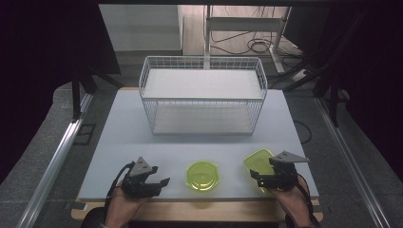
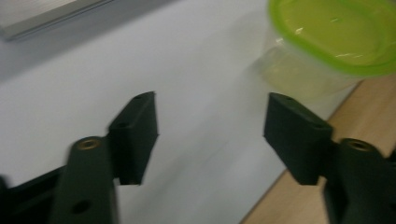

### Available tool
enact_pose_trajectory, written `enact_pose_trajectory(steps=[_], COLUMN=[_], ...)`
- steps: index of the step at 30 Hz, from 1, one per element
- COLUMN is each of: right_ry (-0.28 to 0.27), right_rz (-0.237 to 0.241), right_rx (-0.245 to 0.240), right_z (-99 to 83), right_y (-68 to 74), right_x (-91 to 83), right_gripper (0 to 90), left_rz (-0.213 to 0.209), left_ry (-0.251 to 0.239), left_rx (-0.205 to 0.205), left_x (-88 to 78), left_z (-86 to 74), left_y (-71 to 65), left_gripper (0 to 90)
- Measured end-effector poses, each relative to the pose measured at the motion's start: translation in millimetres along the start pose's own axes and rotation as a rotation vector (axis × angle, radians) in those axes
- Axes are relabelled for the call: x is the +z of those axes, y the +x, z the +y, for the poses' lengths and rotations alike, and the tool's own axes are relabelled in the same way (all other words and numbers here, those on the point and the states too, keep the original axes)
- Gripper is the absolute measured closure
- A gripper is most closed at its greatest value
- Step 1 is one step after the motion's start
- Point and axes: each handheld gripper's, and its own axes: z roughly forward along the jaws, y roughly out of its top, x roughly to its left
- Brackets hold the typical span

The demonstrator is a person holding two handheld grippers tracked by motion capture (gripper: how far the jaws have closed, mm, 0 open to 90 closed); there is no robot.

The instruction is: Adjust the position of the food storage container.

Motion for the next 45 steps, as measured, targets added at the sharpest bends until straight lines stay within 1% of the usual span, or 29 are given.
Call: enact_pose_trajectory(steps=[1, 2, 3, 4, 7, 9, 11, 12, 13, 14, 17, 23, 25, 26, 27, 33, 34, 35, 38, 42, 43, 44, 45], right_ry=[0.0, -0.001, -0.001, -0.003, -0.009, -0.012, -0.013, -0.012, -0.014, -0.014, -0.019, -0.026, -0.024, -0.022, -0.022, -0.021, -0.018, -0.018, -0.015, -0.01, -0.009, -0.007, -0.007], right_rz=[0.0, -0.002, -0.003, -0.006, -0.011, -0.014, -0.016, -0.018, -0.022, -0.022, -0.023, -0.019, -0.019, -0.017, -0.017, -0.02, -0.022, -0.022, -0.023, -0.024, -0.024, -0.025, -0.025], right_rx=[0.0, 0.0, -0.001, -0.002, -0.004, -0.006, -0.007, -0.007, -0.007, -0.007, -0.008, -0.014, -0.014, -0.013, -0.013, -0.017, -0.018, -0.018, -0.021, -0.025, -0.025, -0.026, -0.026], right_z=[0.0, 0.0, 0.0, 0.0, 0.4, 0.5, 0.4, 0.4, 0.8, 0.8, 1.3, 1.9, 1.9, 1.8, 1.8, 1.9, 1.8, 1.8, 1.6, 1.4, 1.4, 1.3, 1.3], right_y=[0.0, -0.1, -0.2, -0.2, 0.1, 0.1, 0.0, 0.1, 0.4, 0.4, 1.0, 2.0, 1.9, 1.9, 1.9, 1.4, 1.2, 1.2, 1.3, 1.5, 1.6, 1.5, 1.5], right_x=[0.0, -0.1, -0.2, -0.4, -1.2, -1.5, -1.5, -1.6, -1.9, -1.9, -2.2, -2.0, -1.5, -1.4, -1.4, -1.7, -1.5, -1.5, -1.1, -0.6, -0.5, -0.3, -0.3], right_gripper=[10.1, 10.2, 10.2, 10.3, 10.4, 10.4, 10.4, 10.6, 11.0, 11.0, 11.1, 11.2, 11.2, 11.2, 11.2, 11.2, 11.3, 11.3, 11.4, 11.6, 11.6, 11.6, 11.6], left_rz=[0.0, -0.016, -0.026, -0.032, -0.069, -0.085, -0.095, -0.102, -0.121, -0.121, -0.14, -0.177, -0.187, -0.2, -0.2, -0.232, -0.235, -0.235, -0.236, -0.222, -0.219, -0.218, -0.218], left_ry=[0.0, -0.005, -0.012, -0.015, -0.037, -0.044, -0.042, -0.041, -0.035, -0.035, -0.029, -0.038, -0.037, -0.032, -0.032, -0.007, -0.003, -0.003, 0.004, 0.024, 0.027, 0.032, 0.032], left_rx=[0.0, 0.006, 0.017, 0.021, 0.028, 0.042, 0.05, 0.061, 0.076, 0.076, 0.102, 0.127, 0.134, 0.137, 0.137, 0.145, 0.147, 0.147, 0.152, 0.16, 0.158, 0.146, 0.146], left_x=[0.0, 0.4, 0.8, 0.8, 1.7, 2.8, 5.3, 7.1, 10.1, 10.1, 15.6, 27.1, 32.4, 38.7, 38.7, 58.6, 63.6, 63.6, 70.0, 75.9, 77.2, 79.7, 79.7], left_z=[0.0, 2.6, 6.0, 8.1, 16.6, 22.2, 27.8, 31.2, 36.2, 36.2, 45.0, 61.3, 65.8, 69.6, 69.6, 76.3, 77.6, 77.6, 78.2, 77.1, 76.3, 74.6, 74.6], left_y=[0.0, -2.8, -6.4, -8.7, -18.6, -25.3, -32.3, -36.7, -42.1, -42.1, -51.8, -69.5, -75.0, -80.1, -80.1, -94.6, -99.9, -99.9, -107.0, -110.5, -111.0, -111.0, -111.0], left_gripper=[46.9, 46.9, 50.0, 54.5, 66.6, 74.7, 82.6, 85.9, 89.9, 90.0, 90.0, 90.0, 90.0, 90.0, 90.0, 90.0, 90.0, 90.0, 90.0, 90.0, 90.0, 90.0, 90.0])
